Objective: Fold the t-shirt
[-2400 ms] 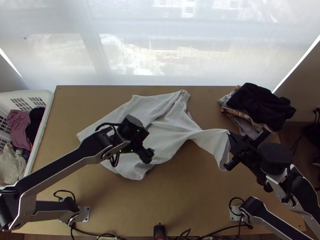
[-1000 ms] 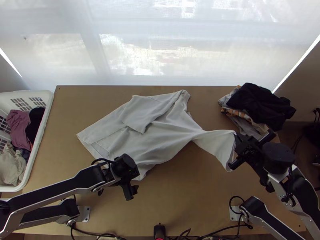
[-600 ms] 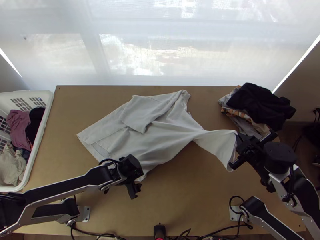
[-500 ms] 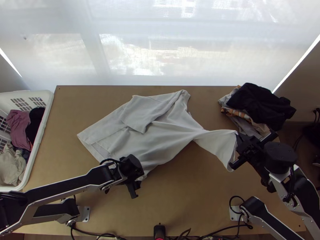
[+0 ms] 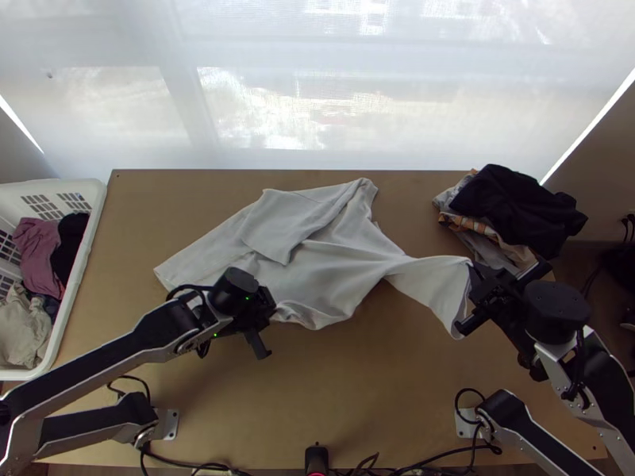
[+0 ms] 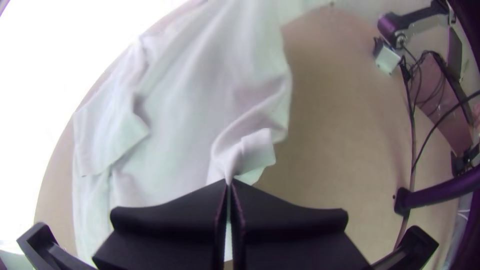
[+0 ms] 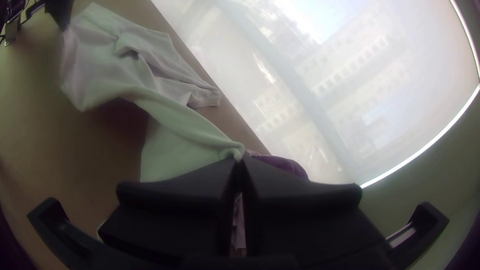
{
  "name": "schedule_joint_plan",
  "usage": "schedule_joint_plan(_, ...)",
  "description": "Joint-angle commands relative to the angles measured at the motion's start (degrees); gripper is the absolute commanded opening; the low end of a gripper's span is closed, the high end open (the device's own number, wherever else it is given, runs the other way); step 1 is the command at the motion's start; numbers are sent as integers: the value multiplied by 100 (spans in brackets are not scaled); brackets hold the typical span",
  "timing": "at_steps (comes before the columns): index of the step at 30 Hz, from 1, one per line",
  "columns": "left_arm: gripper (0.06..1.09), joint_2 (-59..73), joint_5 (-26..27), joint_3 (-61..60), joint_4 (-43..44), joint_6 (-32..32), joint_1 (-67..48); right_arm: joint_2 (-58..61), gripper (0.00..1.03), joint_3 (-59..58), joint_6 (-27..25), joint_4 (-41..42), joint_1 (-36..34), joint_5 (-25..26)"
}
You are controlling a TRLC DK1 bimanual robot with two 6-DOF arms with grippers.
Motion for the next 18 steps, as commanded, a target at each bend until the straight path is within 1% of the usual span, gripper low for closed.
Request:
schedule_joint_plan(1, 9, -404, 2, 1178, -552, 112, 782, 82, 3, 156, -1, 95, 0, 6)
schedule_joint_plan(4, 9, -492, 10, 1564, -789, 165, 1028, 179, 3, 314, -1, 139, -26, 6)
schedule_joint_plan(9, 9, -553, 10, 2329, -938, 165, 1643, 460, 3, 806, -10, 192, -123, 6)
schedule_joint_plan(18, 9, -483, 2, 4236, -991, 217, 2619, 1374, 3, 2582, -115, 218, -281, 6)
